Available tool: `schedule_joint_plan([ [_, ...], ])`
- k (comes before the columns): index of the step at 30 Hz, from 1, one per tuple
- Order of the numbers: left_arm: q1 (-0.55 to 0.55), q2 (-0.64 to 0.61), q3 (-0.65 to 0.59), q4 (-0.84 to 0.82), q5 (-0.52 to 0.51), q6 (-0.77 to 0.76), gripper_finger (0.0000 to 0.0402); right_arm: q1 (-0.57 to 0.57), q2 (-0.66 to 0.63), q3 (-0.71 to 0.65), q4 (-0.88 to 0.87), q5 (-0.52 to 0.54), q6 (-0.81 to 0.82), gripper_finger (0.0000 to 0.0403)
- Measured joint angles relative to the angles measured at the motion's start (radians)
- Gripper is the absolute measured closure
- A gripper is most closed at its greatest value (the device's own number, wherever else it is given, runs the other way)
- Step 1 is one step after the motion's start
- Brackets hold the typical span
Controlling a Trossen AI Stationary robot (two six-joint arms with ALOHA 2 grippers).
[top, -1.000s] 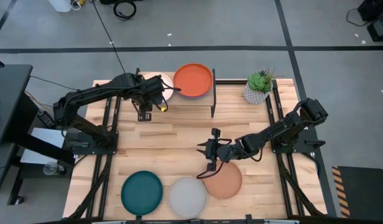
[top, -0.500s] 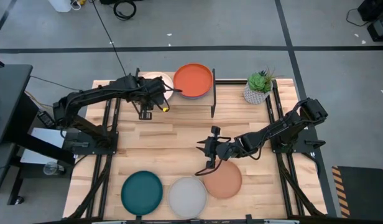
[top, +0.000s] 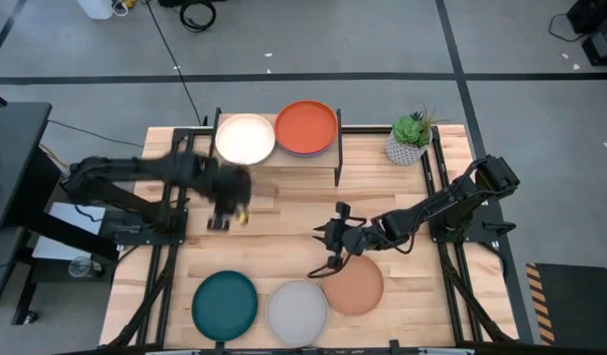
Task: Place and stack plates onto a shelf
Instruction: Stack the green plate on top of the orange plate on the shelf
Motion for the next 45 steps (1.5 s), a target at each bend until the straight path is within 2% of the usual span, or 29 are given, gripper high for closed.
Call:
schedule_joint_plan([
  [4,-0.22,-0.011,-0.134,0.101,-0.007,-0.156,0.0292,0.016,0.0,-0.029,0.052,0.001,0.007,0.0305],
  [8,-0.376,0.009,-0.265,0.297,-0.004,-0.32,0.0292,0.016,0.001,-0.055,0.141,-0.005,-0.001,0.0305],
  [12,-0.455,0.073,-0.339,0.451,0.089,-0.469,0.0292,0.016,0.001,-0.057,0.141,-0.006,0.006,0.0305],
  [16,-0.51,0.173,-0.345,0.49,0.131,-0.529,0.0292,0.015,0.001,-0.057,0.152,-0.006,0.003,0.0305],
  [20,-0.54,0.255,-0.345,0.494,0.134,-0.504,0.0292,0.015,0.001,-0.057,0.153,-0.006,0.006,0.0305],
  [26,-0.529,0.32,-0.344,0.512,0.132,-0.423,0.0292,0.015,0.002,-0.057,0.158,-0.006,0.006,0.0305],
  [35,-0.525,0.339,-0.314,0.486,0.167,-0.372,0.0292,0.015,0.002,-0.057,0.154,-0.014,0.009,0.0305],
  [40,-0.523,0.339,-0.255,0.425,0.155,-0.366,0.0292,0.015,0.002,-0.057,0.158,-0.014,0.008,0.0305],
  [45,-0.5,0.348,-0.255,0.423,0.15,-0.363,0.0292,0.016,0.002,-0.057,0.159,-0.014,0.008,0.0305],
])
